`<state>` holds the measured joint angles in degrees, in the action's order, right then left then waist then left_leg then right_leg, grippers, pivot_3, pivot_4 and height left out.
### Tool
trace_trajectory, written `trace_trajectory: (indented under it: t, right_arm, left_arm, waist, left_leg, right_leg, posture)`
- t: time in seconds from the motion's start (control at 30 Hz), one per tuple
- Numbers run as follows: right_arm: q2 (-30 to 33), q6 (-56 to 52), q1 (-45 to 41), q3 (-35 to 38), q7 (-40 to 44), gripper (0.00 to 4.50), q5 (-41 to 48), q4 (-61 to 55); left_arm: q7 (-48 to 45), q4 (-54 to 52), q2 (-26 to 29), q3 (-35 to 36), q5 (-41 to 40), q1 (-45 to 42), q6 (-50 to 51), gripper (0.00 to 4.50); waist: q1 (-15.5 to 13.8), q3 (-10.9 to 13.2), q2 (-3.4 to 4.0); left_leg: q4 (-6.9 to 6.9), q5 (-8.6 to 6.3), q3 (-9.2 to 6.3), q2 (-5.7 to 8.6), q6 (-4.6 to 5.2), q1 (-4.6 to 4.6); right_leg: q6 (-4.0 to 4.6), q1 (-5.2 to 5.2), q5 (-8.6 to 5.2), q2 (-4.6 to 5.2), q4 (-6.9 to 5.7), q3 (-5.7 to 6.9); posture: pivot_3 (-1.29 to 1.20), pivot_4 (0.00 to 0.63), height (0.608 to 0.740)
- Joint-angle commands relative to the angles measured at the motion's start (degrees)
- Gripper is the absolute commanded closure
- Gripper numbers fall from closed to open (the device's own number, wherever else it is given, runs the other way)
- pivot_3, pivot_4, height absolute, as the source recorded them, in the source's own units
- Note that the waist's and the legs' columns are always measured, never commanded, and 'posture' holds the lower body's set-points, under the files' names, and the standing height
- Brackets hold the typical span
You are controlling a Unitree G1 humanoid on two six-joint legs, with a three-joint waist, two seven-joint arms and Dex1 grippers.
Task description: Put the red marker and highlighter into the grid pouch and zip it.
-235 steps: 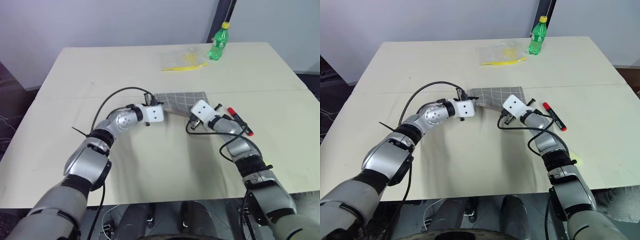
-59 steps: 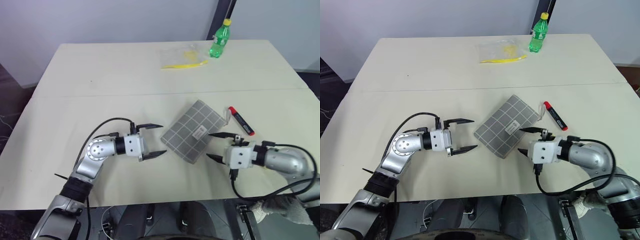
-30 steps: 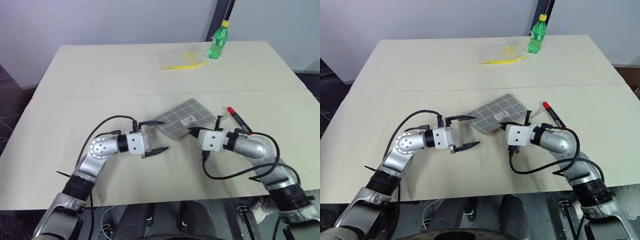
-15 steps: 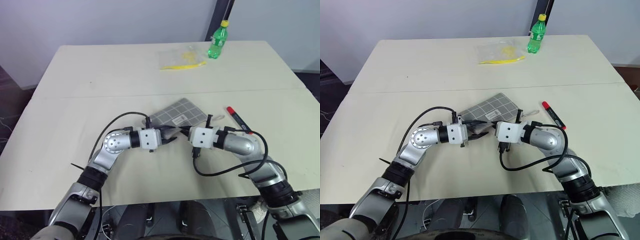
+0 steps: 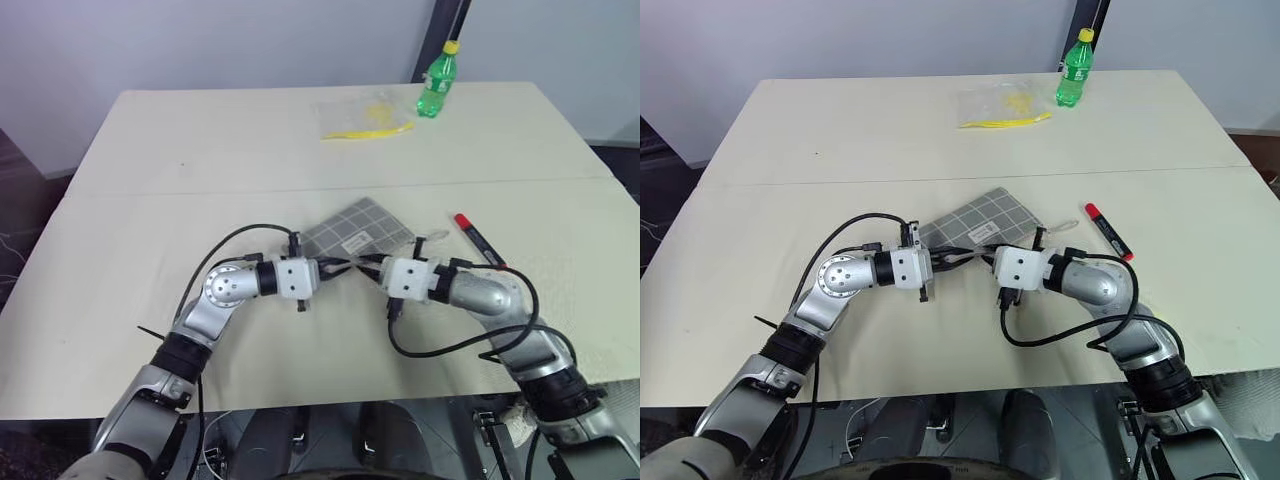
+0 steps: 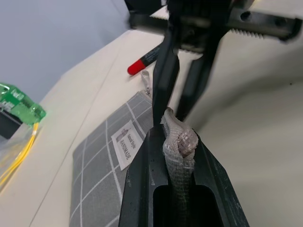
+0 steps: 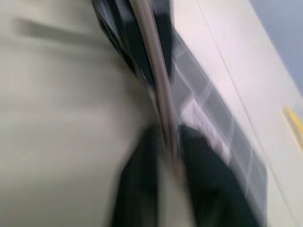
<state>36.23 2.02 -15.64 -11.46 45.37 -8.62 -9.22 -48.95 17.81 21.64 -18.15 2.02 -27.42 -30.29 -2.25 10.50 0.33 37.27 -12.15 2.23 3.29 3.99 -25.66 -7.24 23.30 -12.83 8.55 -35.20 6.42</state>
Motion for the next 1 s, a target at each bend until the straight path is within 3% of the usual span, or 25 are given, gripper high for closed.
trace_trajectory:
  t: [0.03, 0.1, 0.23, 0.4, 0.77, 0.87, 0.97, 1.0]
  right_arm:
    - [2.1, -2.0, 1.9, 4.5, 2.1, 1.92, 5.3, -4.6]
    - [3.8, -3.1, 3.8, 6.6, 3.5, 0.97, 7.6, -5.7]
    - [6.6, -3.4, 4.0, 9.8, 1.4, 0.97, 6.0, -1.6]
    - [3.2, -10.0, -1.3, 10.7, -3.7, 0.97, 6.3, 6.2]
    - [-1.0, -19.6, -9.9, 8.4, 0.6, 0.97, 10.6, 18.5]
    - [-1.3, -21.9, -10.3, 7.5, 2.6, 1.86, 11.5, 19.7]
    - [-0.7, -22.7, -9.3, 6.4, 4.8, 3.35, 11.9, 18.6]
    - [-0.6, -23.2, -9.0, 6.3, 5.4, 4.03, 12.3, 17.9]
  left_arm:
    - [-0.1, -2.7, 0.7, 1.8, -2.2, 0.9, 0.2, 4.5]
    - [-0.5, -3.6, 1.3, 2.2, -3.3, 1.4, 0.5, 4.5]
    - [-2.1, -5.5, 2.4, 3.6, -6.8, 2.3, 1.3, 4.5]
    - [-4.6, -6.7, 4.2, 3.8, -8.7, 3.4, 0.6, 4.5]
    - [-5.7, -8.1, 5.4, 4.2, -8.0, 5.4, -0.4, 4.5]
    - [-5.4, -8.7, 5.8, 4.4, -7.8, 6.0, -0.1, 4.5]
    - [-5.0, -8.9, 6.0, 4.7, -7.6, 6.2, -0.1, 4.5]
    - [-4.9, -8.9, 6.0, 4.7, -7.4, 6.3, -0.1, 4.5]
  waist:
    - [-0.1, 0.0, 0.0]
    - [-0.1, 0.0, 0.0]
    - [0.0, 0.0, 0.0]
    - [0.1, 0.0, 0.0]
    - [0.1, 0.0, 0.01]
    - [0.2, 0.0, 0.02]
    - [0.2, 0.0, 0.02]
    - [0.1, 0.0, 0.02]
  left_leg:
    - [0.0, 0.0, 0.0, 0.0, 0.0, 0.0]
    - [-0.01, 0.0, 0.0, 0.0, 0.0, -0.01]
    - [0.0, -0.01, 0.01, 0.0, 0.01, 0.0]
    - [0.0, -0.01, 0.01, -0.04, -0.01, 0.1]
    - [-0.04, -0.02, 0.04, -0.01, 0.03, 0.08]
    - [-0.05, -0.02, 0.04, -0.03, 0.03, 0.1]
    - [-0.05, -0.02, 0.04, -0.03, 0.02, 0.12]
    - [-0.05, -0.02, 0.04, -0.03, 0.02, 0.13]
  right_leg:
    - [0.0, 0.0, 0.0, 0.0, 0.0, 0.0]
    - [0.0, 0.01, 0.0, 0.01, 0.0, 0.0]
    - [0.0, -0.01, 0.0, 0.03, 0.01, -0.02]
    - [0.02, -0.05, 0.01, 0.04, 0.01, -0.03]
    - [0.04, -0.04, 0.02, 0.03, 0.02, -0.03]
    - [0.05, -0.03, 0.03, 0.04, 0.01, -0.04]
    - [0.05, -0.05, 0.03, 0.03, 0.01, -0.04]
    - [0.05, -0.06, 0.03, 0.03, 0.01, -0.04]
  posture:
    - [0.0, 0.15, 0.74]
    - [0.0, 0.15, 0.74]
    - [0.0, 0.15, 0.74]
    - [0.0, 0.15, 0.74]
    - [0.0, 0.15, 0.74]
    - [0.0, 0.15, 0.74]
    - [0.0, 0.15, 0.74]
    - [0.0, 0.15, 0.74]
